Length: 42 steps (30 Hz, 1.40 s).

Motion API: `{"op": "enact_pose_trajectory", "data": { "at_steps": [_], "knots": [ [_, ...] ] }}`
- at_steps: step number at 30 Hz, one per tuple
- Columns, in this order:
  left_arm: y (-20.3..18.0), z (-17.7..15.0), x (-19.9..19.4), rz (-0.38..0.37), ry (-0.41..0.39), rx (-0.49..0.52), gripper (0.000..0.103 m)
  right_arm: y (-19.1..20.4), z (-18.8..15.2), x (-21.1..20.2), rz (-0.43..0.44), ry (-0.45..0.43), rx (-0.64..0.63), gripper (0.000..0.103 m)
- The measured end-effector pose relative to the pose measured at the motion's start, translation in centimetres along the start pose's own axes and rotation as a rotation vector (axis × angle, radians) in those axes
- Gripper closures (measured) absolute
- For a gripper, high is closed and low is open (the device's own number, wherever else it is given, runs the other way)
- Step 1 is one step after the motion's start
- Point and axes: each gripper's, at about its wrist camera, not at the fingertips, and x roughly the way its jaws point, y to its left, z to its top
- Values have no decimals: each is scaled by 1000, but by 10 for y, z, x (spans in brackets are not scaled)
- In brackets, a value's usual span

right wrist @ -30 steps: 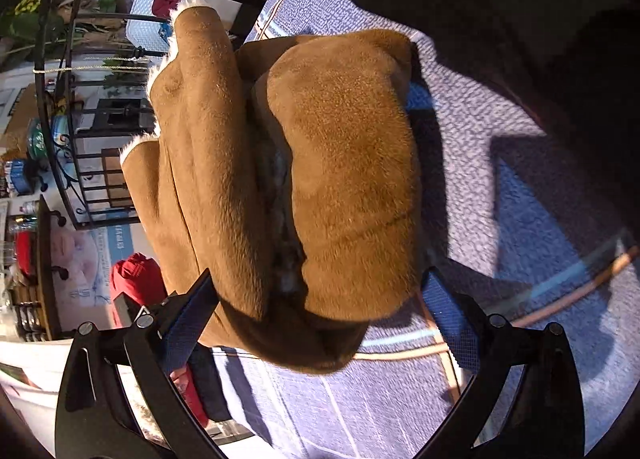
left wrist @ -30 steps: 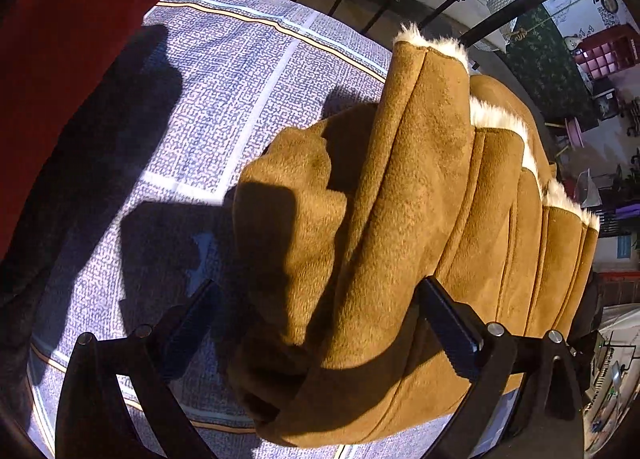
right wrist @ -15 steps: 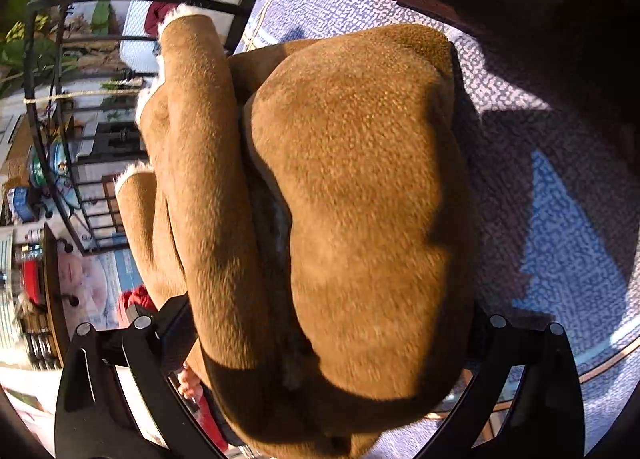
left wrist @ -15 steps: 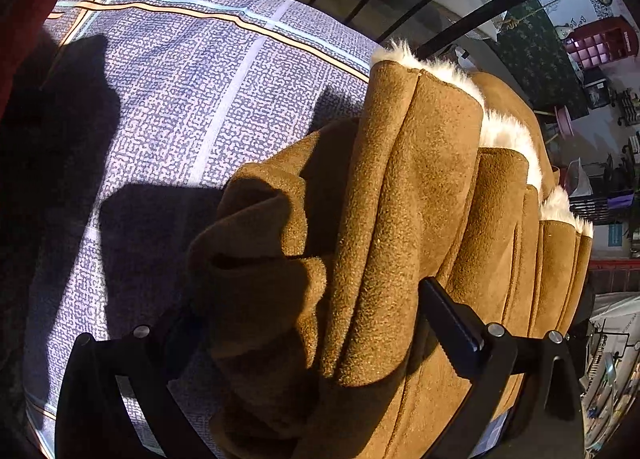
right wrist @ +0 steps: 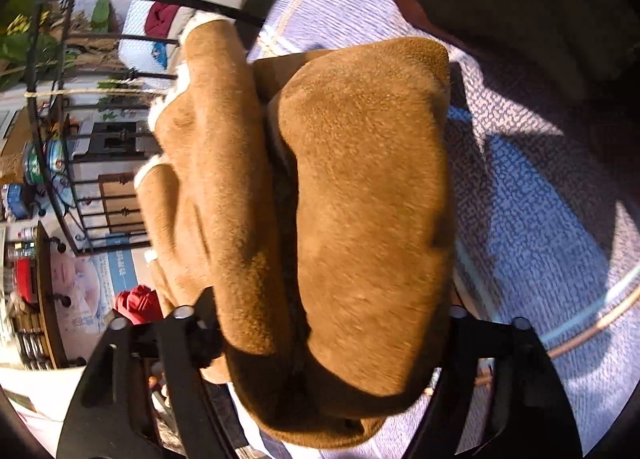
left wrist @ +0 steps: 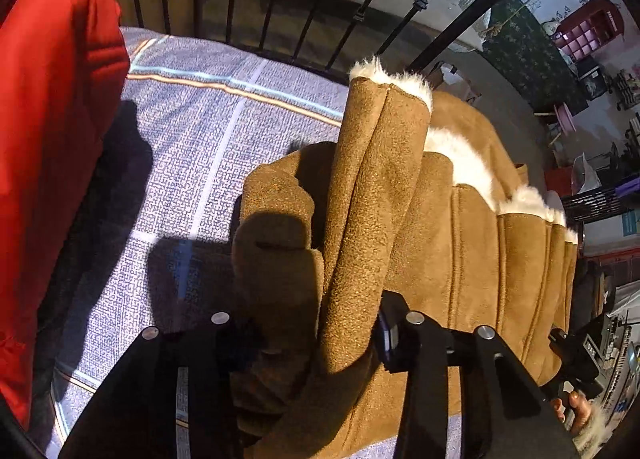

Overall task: Fold large clothes
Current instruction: 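Grasp the folded jacket's edge with both grippers and lift it, then carry the folded jacket with both grippers onto the red padded jacket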

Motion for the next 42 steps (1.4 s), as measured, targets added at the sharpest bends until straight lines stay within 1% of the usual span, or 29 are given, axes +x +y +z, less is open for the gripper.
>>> {"op": "enact_pose_trajectory", "data": {
  "at_steps": [2, 4, 8, 10, 12, 14, 16, 19, 20, 21, 23, 24, 26, 28, 30, 32, 33, 34, 36, 38, 40, 41, 42],
  "knots": [
    [-10, -8, -22, -14, -27, 28, 64, 6, -6, -11, -1, -7, -7, 38],
    [-23, -18, -43, -27, -51, 63, 65, 5, -15, -25, 16, -10, 8, 39],
    [-55, -33, -84, -57, -96, 152, 66, -5, -43, -57, 46, -5, 36, 39],
    [-71, -36, -99, -79, -107, 187, 66, -12, -59, -74, 58, -11, 47, 40],
    [-81, -41, -114, -98, -117, 216, 66, -16, -74, -87, 73, -22, 49, 40],
    [-86, -43, -135, -117, -146, 234, 67, -15, -86, -98, 94, -38, 44, 40],
    [-92, -46, -161, -136, -202, 243, 67, -3, -92, -106, 109, -58, 7, 40],
    [-91, -52, -211, -134, -321, 254, 67, 35, -91, -108, 146, -70, -91, 40],
    [-83, -57, -234, -128, -372, 245, 67, 46, -89, -107, 163, -63, -122, 40],
    [-73, -62, -251, -122, -415, 230, 67, 67, -86, -103, 189, -50, -163, 40],
    [-40, -76, -296, -103, -507, 159, 67, 109, -84, -91, 241, -21, -243, 40],
    [-21, -87, -318, -81, -552, 115, 67, 131, -82, -83, 262, 0, -287, 40],
    [15, -114, -356, -15, -632, 29, 67, 194, -86, -59, 314, 60, -413, 40],
    [55, -148, -394, 64, -703, -79, 67, 264, -98, -30, 360, 131, -545, 40],
    [95, -180, -424, 134, -745, -199, 67, 328, -117, 0, 398, 196, -662, 40],
    [132, -208, -447, 194, -784, -319, 67, 402, -144, 40, 439, 290, -789, 40],
    [145, -220, -456, 231, -797, -360, 67, 432, -159, 59, 453, 331, -839, 40],
    [161, -231, -460, 264, -806, -407, 67, 466, -179, 83, 465, 383, -895, 40],
    [192, -245, -458, 299, -807, -490, 67, 515, -215, 128, 456, 455, -980, 40],
    [225, -250, -445, 305, -795, -563, 67, 546, -244, 168, 424, 496, -1023, 40],
    [262, -250, -419, 317, -746, -604, 66, 565, -263, 206, 385, 519, -1068, 40],
    [283, -250, -404, 309, -723, -652, 65, 567, -268, 226, 350, 529, -1069, 39],
    [301, -251, -386, 303, -711, -686, 64, 562, -270, 246, 299, 539, -1042, 39]
  ]
}}
